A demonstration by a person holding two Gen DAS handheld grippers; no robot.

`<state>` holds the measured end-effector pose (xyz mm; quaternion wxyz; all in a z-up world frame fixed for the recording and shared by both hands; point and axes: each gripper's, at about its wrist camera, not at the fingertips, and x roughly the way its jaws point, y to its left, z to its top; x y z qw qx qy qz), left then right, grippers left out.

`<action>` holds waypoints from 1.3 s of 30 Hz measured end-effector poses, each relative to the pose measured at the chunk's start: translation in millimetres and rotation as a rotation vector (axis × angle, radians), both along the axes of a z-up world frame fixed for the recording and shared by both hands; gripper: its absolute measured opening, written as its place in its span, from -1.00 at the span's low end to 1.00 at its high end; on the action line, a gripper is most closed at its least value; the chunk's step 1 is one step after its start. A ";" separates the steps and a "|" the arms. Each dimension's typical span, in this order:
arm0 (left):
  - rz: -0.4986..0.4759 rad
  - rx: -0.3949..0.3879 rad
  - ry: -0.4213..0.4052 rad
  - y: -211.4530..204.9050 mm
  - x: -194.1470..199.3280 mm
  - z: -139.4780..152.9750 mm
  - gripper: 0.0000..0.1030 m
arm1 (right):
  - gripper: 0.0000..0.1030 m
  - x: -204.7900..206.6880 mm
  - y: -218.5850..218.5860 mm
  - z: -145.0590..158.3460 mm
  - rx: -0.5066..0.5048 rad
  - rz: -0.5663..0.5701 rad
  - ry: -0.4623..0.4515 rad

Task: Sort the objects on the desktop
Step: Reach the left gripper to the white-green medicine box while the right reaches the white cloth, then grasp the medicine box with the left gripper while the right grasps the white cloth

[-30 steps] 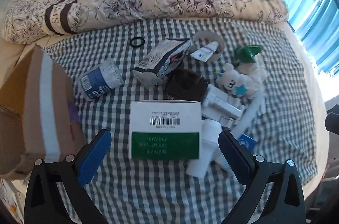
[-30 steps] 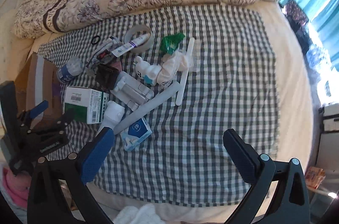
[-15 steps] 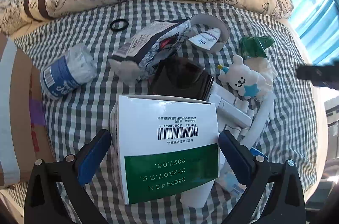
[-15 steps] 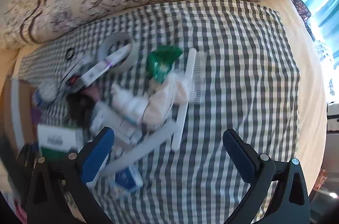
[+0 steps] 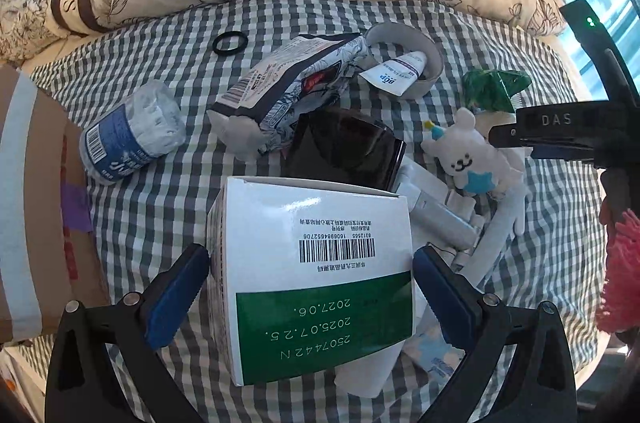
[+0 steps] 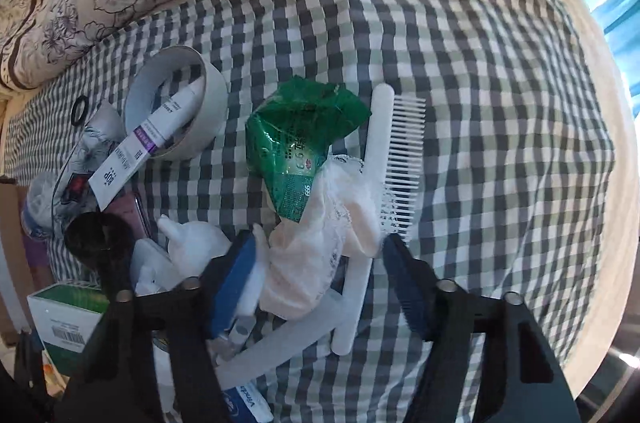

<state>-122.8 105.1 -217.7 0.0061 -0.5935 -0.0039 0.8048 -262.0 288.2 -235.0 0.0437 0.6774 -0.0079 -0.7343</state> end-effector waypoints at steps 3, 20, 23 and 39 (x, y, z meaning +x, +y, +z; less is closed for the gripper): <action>-0.019 -0.001 0.012 -0.6 -3.0 -0.7 1.00 | -0.64 -2.8 2.3 -5.0 -0.002 0.000 -0.031; 0.115 0.112 -0.034 -29.5 -2.8 12.0 0.95 | -0.73 41.0 41.6 50.1 -0.080 -0.062 0.021; 0.136 0.078 -0.052 -26.0 2.4 7.9 0.95 | -0.73 47.8 50.2 50.3 -0.074 -0.073 0.019; 0.043 -0.089 -0.131 0.2 4.4 -21.5 0.80 | -0.73 62.3 74.4 48.7 -0.081 -0.104 0.005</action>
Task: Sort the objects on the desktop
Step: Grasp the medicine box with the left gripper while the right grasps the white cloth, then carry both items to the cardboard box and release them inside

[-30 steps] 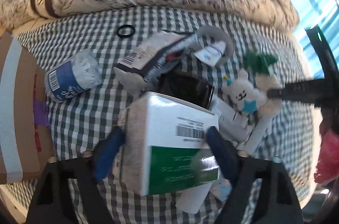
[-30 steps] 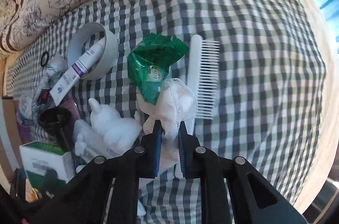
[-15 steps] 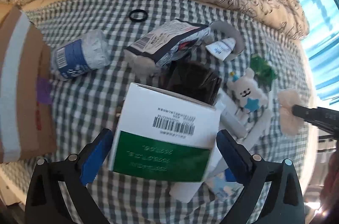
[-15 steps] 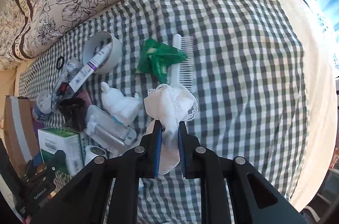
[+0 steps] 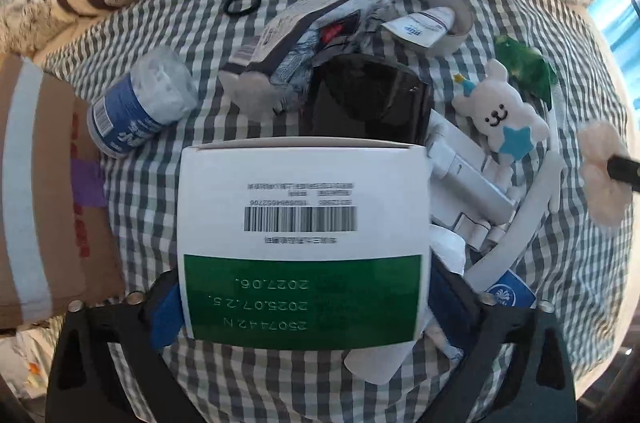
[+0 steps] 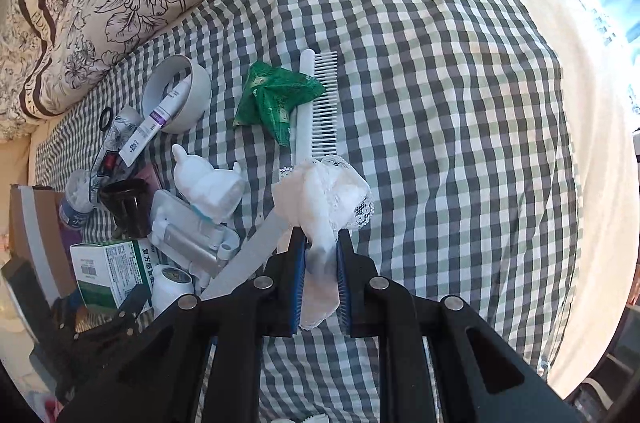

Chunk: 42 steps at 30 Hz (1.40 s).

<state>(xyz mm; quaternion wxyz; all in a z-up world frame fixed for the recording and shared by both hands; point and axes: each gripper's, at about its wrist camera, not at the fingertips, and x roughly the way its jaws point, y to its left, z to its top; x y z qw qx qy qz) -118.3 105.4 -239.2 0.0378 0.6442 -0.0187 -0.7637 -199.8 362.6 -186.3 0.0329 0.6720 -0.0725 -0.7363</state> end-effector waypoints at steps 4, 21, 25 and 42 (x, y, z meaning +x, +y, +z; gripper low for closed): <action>0.021 0.069 0.038 -14.9 2.9 12.7 0.79 | -0.73 4.1 -0.7 6.9 -0.002 0.014 0.011; 0.047 0.117 0.266 -27.6 29.1 141.3 0.79 | -0.73 57.0 -62.9 101.4 -0.109 0.180 0.113; 0.057 0.119 0.318 -42.8 46.2 175.9 0.79 | -0.73 74.7 -91.7 130.7 -0.150 0.238 0.148; 0.175 0.060 0.394 -265.7 97.6 213.9 0.79 | -0.73 132.8 -329.7 177.3 -0.262 0.417 0.235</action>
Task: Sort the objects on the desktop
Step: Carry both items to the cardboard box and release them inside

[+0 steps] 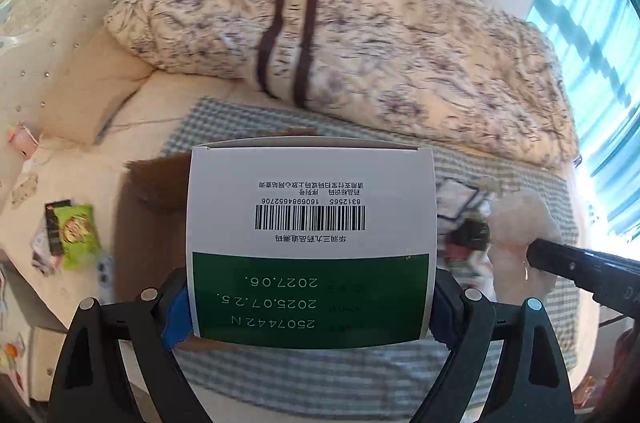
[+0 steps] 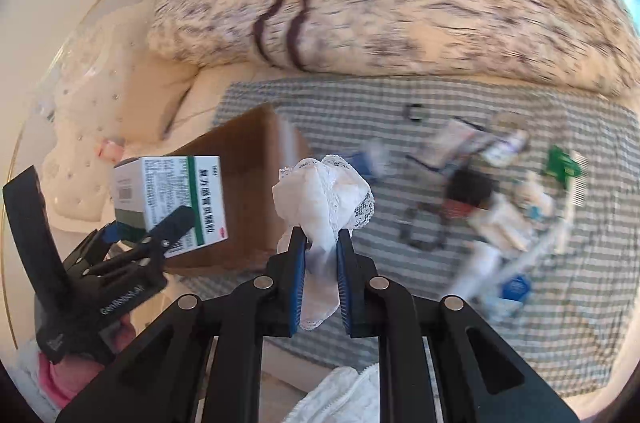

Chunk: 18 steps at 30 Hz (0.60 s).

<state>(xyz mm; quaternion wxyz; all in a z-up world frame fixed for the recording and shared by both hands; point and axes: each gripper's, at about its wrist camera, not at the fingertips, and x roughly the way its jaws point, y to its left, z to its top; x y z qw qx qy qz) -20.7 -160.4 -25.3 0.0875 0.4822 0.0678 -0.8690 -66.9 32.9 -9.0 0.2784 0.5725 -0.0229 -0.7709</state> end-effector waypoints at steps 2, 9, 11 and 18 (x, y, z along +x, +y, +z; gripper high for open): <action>-0.006 -0.016 -0.010 -23.0 1.4 -6.0 0.79 | -0.73 4.1 -34.4 -5.7 -0.003 0.016 -0.003; -0.021 -0.032 -0.066 -82.4 -4.9 -42.3 0.81 | -0.72 6.7 -110.9 -38.7 0.055 0.042 -0.024; -0.022 -0.034 -0.103 -91.2 -7.6 -54.0 0.85 | -0.07 5.4 -121.5 -43.5 0.074 0.025 -0.027; -0.036 -0.062 -0.186 -104.0 -19.8 -70.0 1.00 | 0.53 -3.4 -128.0 -42.6 0.113 -0.059 -0.011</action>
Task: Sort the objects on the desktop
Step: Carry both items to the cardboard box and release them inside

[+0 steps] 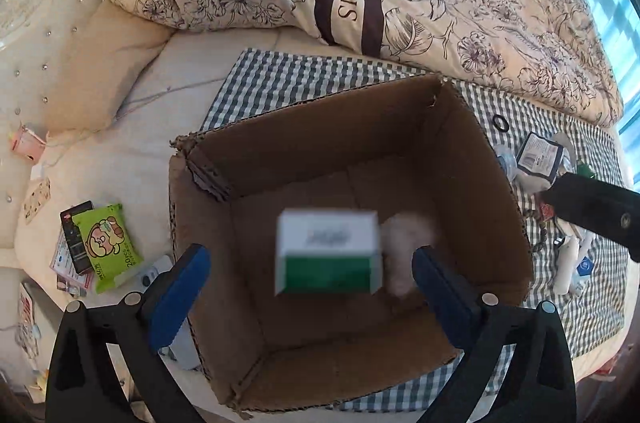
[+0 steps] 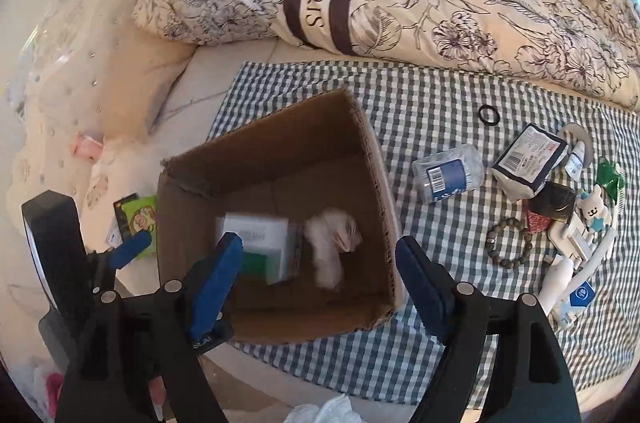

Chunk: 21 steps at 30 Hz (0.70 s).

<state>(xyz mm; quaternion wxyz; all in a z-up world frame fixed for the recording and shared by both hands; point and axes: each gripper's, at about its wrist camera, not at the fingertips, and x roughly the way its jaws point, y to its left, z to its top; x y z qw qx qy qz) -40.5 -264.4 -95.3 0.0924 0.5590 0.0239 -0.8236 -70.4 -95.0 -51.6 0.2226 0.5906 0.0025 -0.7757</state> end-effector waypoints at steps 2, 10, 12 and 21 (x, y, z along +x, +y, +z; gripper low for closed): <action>-0.003 0.005 -0.006 -1.4 -3.0 0.6 1.00 | 0.53 -3.0 3.2 0.2 -0.005 -0.020 -0.006; 0.031 0.023 -0.025 -1.8 -7.7 2.3 1.00 | 0.53 -3.5 31.0 -2.1 -0.030 -0.084 -0.033; 0.036 0.024 -0.017 1.7 -8.3 6.0 1.00 | 0.53 -4.5 42.4 -2.5 -0.033 -0.103 -0.037; -0.082 0.024 0.024 92.3 -35.3 30.2 1.00 | 0.53 -2.6 163.3 13.1 -0.048 -0.261 -0.018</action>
